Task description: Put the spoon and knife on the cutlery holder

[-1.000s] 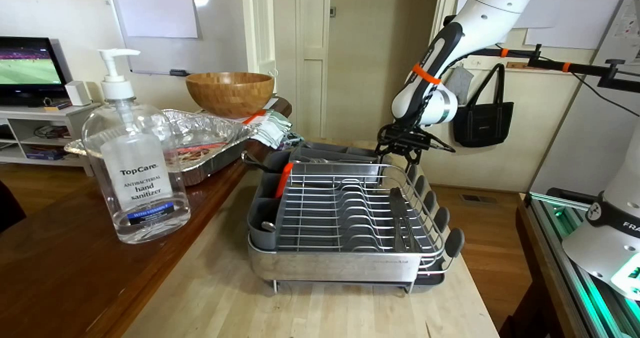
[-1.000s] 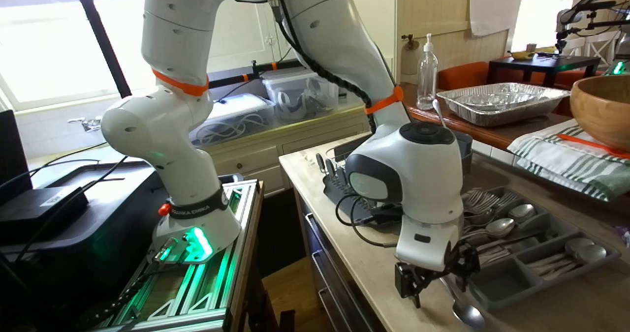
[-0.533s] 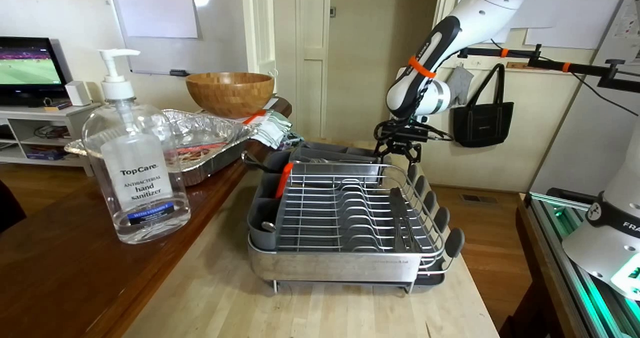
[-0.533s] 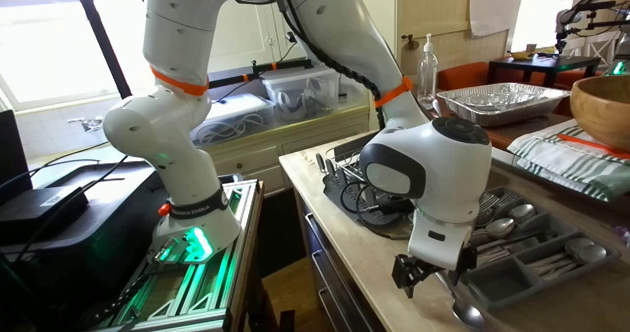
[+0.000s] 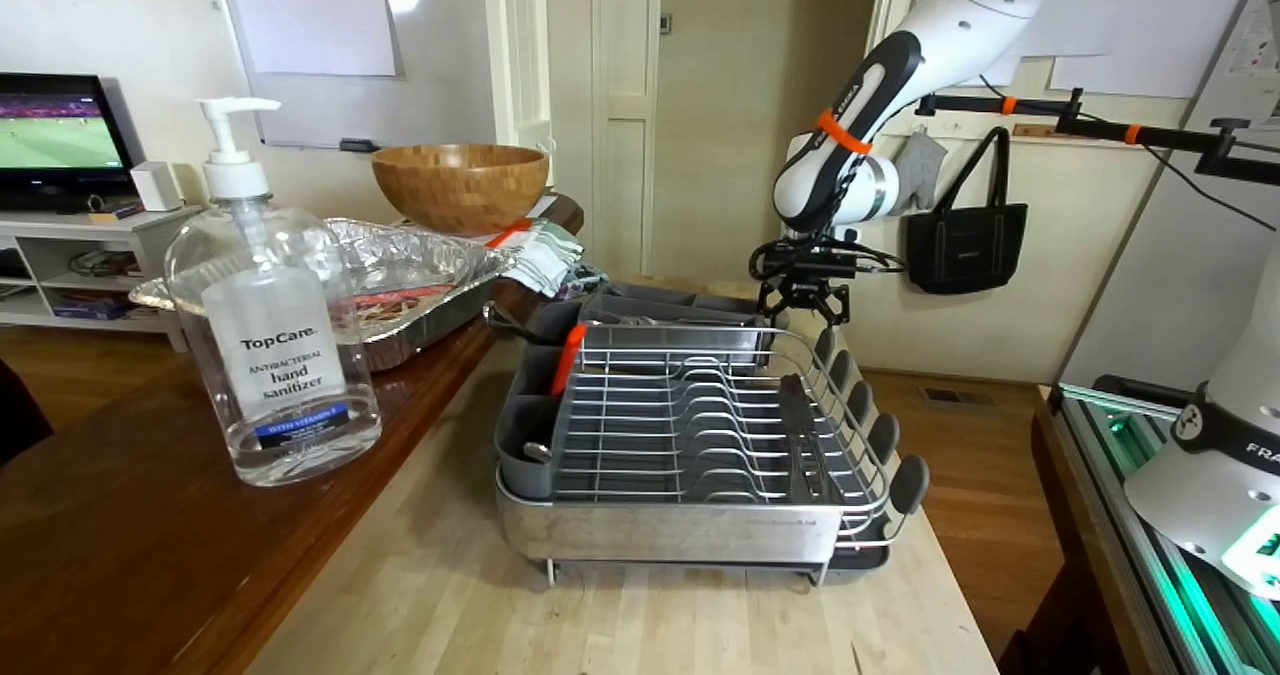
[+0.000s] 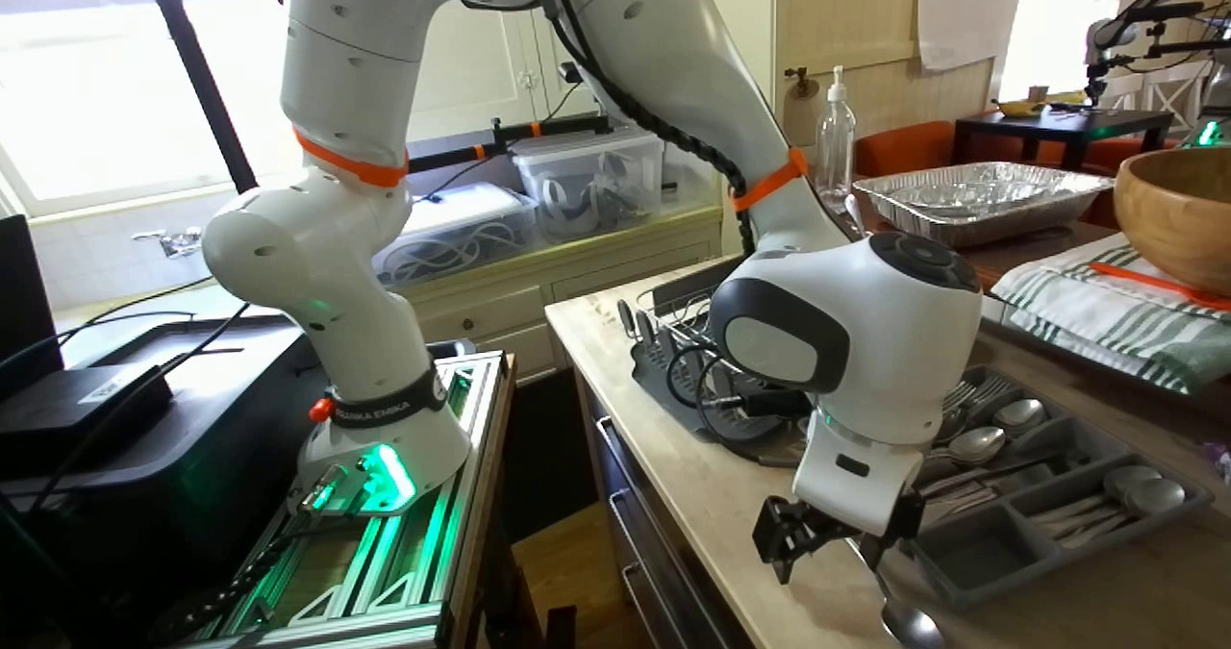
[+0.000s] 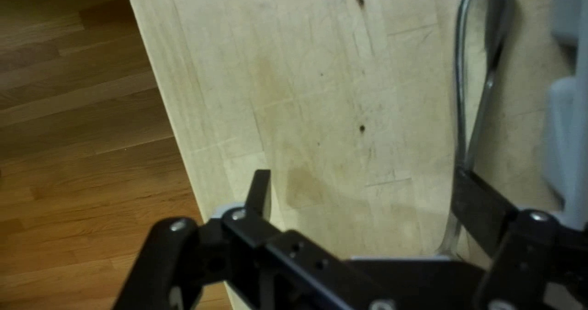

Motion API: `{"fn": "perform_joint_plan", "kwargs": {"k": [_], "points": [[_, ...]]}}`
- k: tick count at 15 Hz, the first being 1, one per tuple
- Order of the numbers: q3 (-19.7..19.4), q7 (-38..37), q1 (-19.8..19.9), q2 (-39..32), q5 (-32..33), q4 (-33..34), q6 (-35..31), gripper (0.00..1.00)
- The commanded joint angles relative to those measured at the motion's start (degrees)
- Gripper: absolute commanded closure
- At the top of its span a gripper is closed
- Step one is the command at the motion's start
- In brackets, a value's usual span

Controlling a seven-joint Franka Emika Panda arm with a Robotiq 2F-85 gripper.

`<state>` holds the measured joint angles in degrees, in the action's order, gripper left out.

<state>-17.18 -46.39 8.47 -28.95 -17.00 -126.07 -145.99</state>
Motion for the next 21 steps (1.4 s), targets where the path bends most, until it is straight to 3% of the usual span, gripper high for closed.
{"fn": "perform_joint_plan", "kwargs": {"k": [1, 5, 12, 21], "points": [[-0.72, -1.56, 0.17, 0.04, 0.73, -0.65, -1.26, 0.0], [-1.68, -1.9, -0.45, 1.15, 2.14, -1.91, -0.59, 0.0], [0.06, 0.67, -0.11, 4.14, 0.45, -5.64, -11.0, 0.0], [2.1, 0.63, 0.78, 0.92, -1.47, -4.52, -12.04, 0.0]]}}
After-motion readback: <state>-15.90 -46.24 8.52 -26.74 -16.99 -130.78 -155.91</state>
